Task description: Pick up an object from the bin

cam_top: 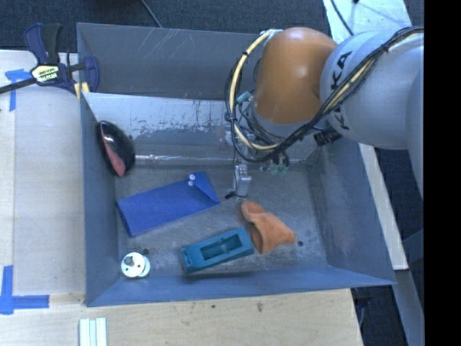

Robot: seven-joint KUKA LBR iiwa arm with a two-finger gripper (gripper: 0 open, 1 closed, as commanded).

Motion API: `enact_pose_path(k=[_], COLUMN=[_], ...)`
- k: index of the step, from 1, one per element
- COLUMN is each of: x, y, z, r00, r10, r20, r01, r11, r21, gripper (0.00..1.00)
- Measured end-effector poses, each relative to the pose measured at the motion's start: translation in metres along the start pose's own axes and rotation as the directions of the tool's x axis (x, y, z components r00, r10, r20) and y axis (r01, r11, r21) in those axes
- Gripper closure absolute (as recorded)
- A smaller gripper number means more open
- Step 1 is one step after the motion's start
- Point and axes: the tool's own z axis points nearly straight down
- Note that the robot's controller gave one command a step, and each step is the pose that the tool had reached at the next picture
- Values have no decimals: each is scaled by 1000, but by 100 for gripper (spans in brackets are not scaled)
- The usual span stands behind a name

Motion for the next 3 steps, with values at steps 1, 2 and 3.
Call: enact_pose_path(k=[1,2,3], x=[-2,10,25], y=[0,-14,-42], z=[-5,18,69], r00=[1000,999,1000], r10=[1,43,30], r20=[8,10,8], r01=[-1,-43,-30], r11=[1000,999,1000], r21=[-1,-1,0], gripper=[0,0,100])
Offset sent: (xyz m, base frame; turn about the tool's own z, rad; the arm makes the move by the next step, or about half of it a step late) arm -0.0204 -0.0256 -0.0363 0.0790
